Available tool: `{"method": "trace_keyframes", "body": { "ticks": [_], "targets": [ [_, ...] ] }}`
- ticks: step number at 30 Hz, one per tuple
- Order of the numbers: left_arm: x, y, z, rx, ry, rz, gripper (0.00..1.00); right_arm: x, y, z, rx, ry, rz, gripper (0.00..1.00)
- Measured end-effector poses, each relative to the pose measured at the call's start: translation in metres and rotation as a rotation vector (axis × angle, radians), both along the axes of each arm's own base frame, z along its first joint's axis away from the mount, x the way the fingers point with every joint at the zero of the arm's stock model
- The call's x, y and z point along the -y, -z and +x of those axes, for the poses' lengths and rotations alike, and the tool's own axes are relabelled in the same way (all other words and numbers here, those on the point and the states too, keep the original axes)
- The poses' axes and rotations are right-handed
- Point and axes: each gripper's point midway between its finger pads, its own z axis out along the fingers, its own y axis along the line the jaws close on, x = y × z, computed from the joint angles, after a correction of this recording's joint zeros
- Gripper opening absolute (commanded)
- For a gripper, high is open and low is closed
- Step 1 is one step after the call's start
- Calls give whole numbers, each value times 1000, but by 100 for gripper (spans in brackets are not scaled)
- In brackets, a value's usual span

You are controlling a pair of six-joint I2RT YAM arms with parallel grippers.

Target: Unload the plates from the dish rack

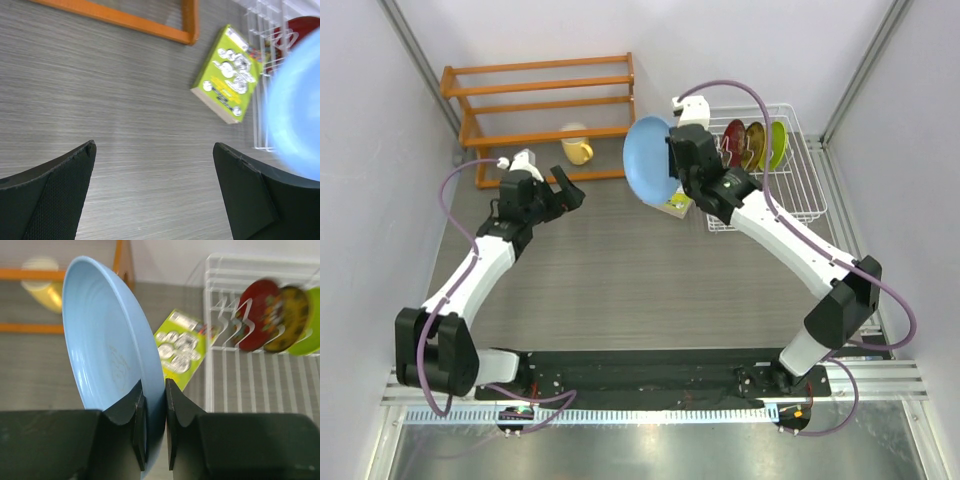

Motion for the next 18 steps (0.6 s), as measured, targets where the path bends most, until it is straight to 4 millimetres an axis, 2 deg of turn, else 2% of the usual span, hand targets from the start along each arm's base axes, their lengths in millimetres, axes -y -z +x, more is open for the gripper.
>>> {"method": "trace_keyframes", "body": {
  "ticks": [6, 9, 12, 18],
  "targets": [
    [7, -21, -17, 98, 16, -98, 100, -23, 94, -27, -211, -109, 121, 10],
    [10, -25, -24, 135, 21, -137, 99, -33, 126, -40, -289, -152, 172, 10],
    [13, -18, -30, 149, 25, -177, 99, -45, 139, -48, -324, -191, 248, 10],
    [17, 11, -41, 110, 27, -228, 97, -65, 134, -54, -318, -252, 392, 9]
  ]
}}
